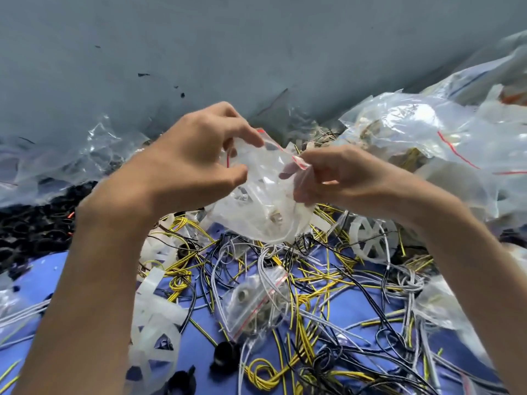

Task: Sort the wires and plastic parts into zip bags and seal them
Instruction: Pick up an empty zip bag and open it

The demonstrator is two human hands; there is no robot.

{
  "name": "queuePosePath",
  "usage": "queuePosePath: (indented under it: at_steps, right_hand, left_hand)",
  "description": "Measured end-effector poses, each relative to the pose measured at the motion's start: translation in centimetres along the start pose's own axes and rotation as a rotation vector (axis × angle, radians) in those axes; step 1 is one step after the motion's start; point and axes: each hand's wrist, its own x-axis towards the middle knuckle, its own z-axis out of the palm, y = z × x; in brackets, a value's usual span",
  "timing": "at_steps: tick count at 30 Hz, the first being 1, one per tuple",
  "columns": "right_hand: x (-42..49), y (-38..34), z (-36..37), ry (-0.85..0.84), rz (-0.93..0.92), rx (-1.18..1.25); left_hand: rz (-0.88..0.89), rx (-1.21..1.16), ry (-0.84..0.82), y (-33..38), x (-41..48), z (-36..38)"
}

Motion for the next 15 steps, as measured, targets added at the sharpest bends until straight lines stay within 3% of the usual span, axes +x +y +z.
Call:
queuePosePath:
  at_steps: [2, 6, 11, 15]
  right_hand:
    - [-0.1, 0.2, 0.3, -0.13, 0.075, -0.061]
    - [-0.2, 1.6, 1.2, -0.35, 0.295, -0.531]
    - [0.4, 2.1, 3.2, -0.195, 0.387, -0.689]
    - [0.3, 2.6, 2.7, -0.179, 0.422, -0.695]
  left_hand:
    - [-0.011, 0.058, 0.011, -0.2, 0.2, 0.4]
    - [-0.045, 0.172, 0.016, -0.5, 0.4, 0.9]
    - [0.018, 0.191, 0.041, -0.1, 0.4, 0.8]
    - [0.036, 0.158, 0.018, 0.2, 0.6, 1.2]
